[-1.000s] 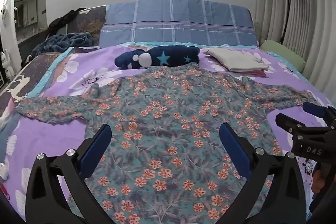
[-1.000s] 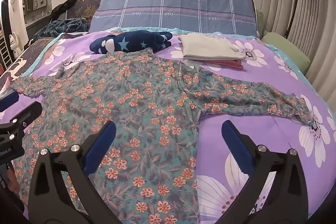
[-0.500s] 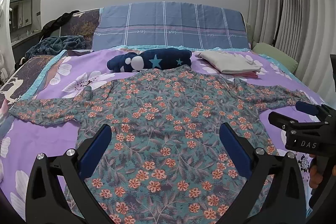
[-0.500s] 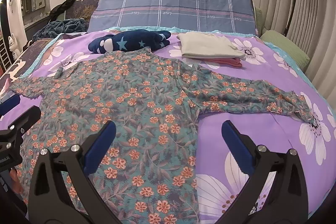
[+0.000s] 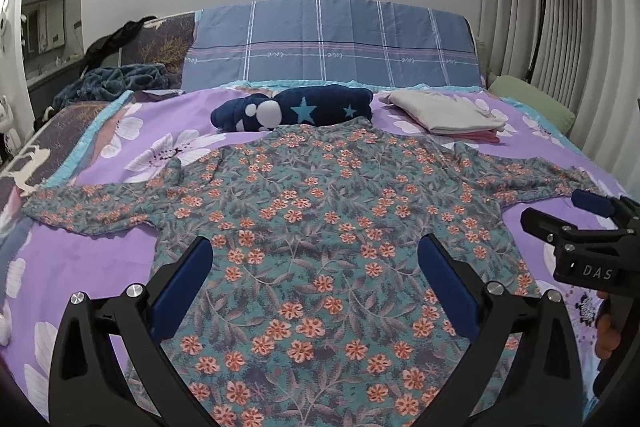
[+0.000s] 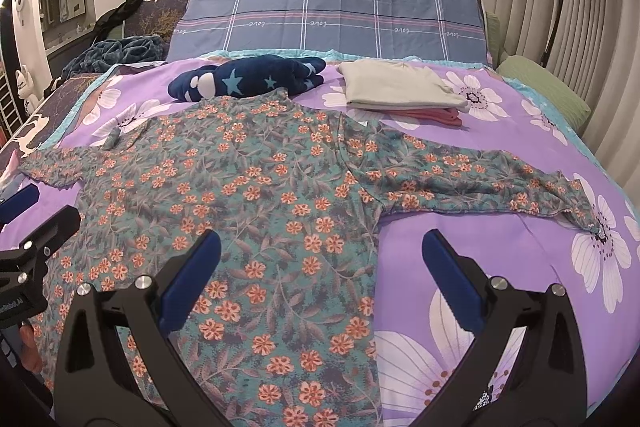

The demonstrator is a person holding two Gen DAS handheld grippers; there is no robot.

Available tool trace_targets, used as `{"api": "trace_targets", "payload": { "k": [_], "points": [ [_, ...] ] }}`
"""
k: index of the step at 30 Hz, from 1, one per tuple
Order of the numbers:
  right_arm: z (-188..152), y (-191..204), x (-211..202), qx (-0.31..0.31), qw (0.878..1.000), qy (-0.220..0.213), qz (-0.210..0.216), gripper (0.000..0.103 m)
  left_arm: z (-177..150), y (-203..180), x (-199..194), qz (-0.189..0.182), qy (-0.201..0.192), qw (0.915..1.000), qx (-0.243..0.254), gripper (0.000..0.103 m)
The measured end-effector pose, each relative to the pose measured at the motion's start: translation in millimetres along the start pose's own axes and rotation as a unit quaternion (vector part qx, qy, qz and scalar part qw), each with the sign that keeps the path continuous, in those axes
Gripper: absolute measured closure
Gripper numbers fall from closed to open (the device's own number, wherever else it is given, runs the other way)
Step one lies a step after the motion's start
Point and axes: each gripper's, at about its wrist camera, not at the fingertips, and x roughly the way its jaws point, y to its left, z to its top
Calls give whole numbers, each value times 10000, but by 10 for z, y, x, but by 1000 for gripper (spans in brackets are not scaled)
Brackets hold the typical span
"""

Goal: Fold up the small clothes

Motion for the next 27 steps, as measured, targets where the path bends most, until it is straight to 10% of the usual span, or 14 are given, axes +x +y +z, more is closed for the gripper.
{"api": "trace_targets", "payload": {
  "k": [21,27],
  "points": [
    [52,24,-180,122,9986,-474,225,2,-16,15,-3,-41,51,10000,-41,1],
    [-21,54,-260,78,9922,-908,845,2,-20,25,1,-49,55,10000,-39,1]
  ]
}}
